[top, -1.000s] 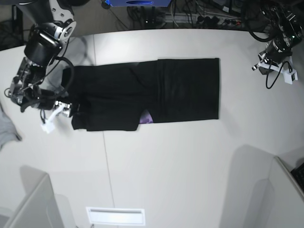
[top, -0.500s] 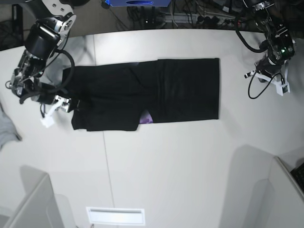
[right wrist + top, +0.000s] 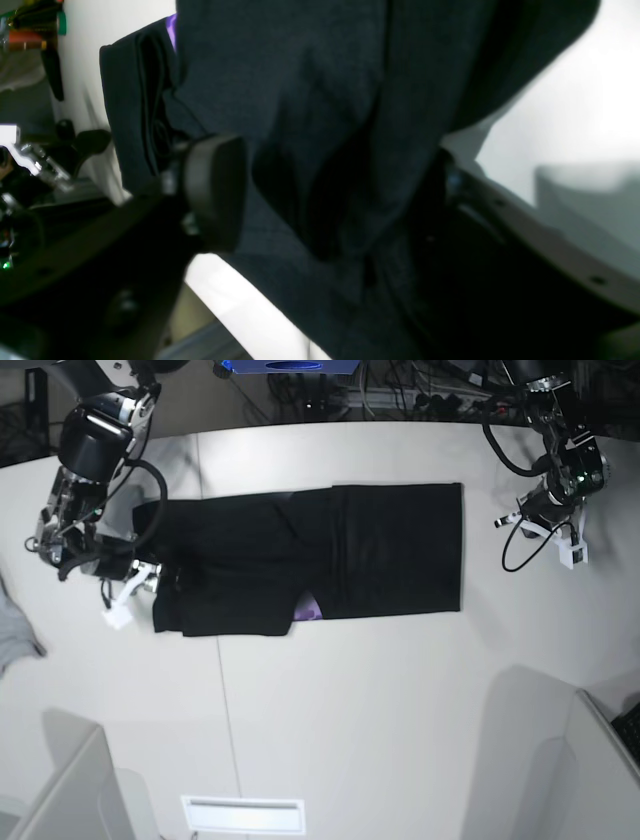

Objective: Fold the T-shirt properly
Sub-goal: 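Release the folded end and raise both grippers away from the shirt, then lower both grippers and pinch the strip's two ends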

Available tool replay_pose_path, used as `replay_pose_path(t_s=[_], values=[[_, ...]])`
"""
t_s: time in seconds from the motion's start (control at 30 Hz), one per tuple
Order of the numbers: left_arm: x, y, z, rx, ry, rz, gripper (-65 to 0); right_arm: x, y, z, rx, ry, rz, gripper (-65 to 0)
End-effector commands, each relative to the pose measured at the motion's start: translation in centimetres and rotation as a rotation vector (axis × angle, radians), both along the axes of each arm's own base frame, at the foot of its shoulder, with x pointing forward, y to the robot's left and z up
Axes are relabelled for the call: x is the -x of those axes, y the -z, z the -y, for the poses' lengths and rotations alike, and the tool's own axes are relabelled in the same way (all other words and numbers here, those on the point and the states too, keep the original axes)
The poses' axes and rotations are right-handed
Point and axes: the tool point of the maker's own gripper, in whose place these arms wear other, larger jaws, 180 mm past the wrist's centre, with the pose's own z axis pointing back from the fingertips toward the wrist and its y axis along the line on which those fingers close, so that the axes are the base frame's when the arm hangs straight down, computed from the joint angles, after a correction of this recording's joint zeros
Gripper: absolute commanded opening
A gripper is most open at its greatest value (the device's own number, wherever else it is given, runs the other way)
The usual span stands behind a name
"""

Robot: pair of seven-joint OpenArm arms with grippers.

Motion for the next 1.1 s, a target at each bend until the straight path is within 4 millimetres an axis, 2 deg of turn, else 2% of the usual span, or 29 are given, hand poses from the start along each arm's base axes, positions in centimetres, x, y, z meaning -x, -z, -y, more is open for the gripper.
replay_pose_path(t_s=[0.0, 0.07, 0.2, 0.27, 0.37, 0.53, 0.67, 0.8, 1.07], values=[[0.0, 0.4, 0.4, 0.005, 0.017, -0.021, -65.0, 3.0, 2.2, 0.5, 0.075, -0.068, -0.133, -27.6], [-0.6, 1.1, 1.7, 0.022, 0.053, -0.036, -65.0, 2.6, 2.2, 0.5, 0.075, -0.057, -0.119, -38.0], [-1.1, 2.5, 4.8, 0.057, 0.140, -0.073, -65.0, 2.0, 2.2, 1.0, 0.081, -0.026, -0.091, -64.5], [-1.6, 3.0, 6.6, 0.071, 0.191, -0.084, -65.0, 1.7, 2.0, 1.8, 0.104, -0.021, -0.077, -65.0], [-2.4, 3.6, 8.8, 0.091, 0.251, -0.097, -65.0, 0.8, 1.4, 2.1, 0.160, -0.065, -0.034, -65.0], [-4.3, 3.5, 11.2, 0.132, 0.275, -0.074, -65.0, -0.3, -0.4, 1.4, 0.231, -0.140, 0.055, -65.0], [-5.6, 3.1, 12.1, 0.149, 0.277, -0.050, -65.0, -1.0, -2.1, 0.8, 0.267, -0.138, 0.104, -65.0], [-6.5, 2.4, 12.3, 0.149, 0.280, -0.025, -65.0, -1.7, -4.7, 0.1, 0.308, -0.122, 0.173, -65.0], [-6.8, 2.2, 12.0, 0.142, 0.280, -0.020, -65.0, -1.7, -9.4, -3.9, 0.320, -0.136, 0.297, -65.0]])
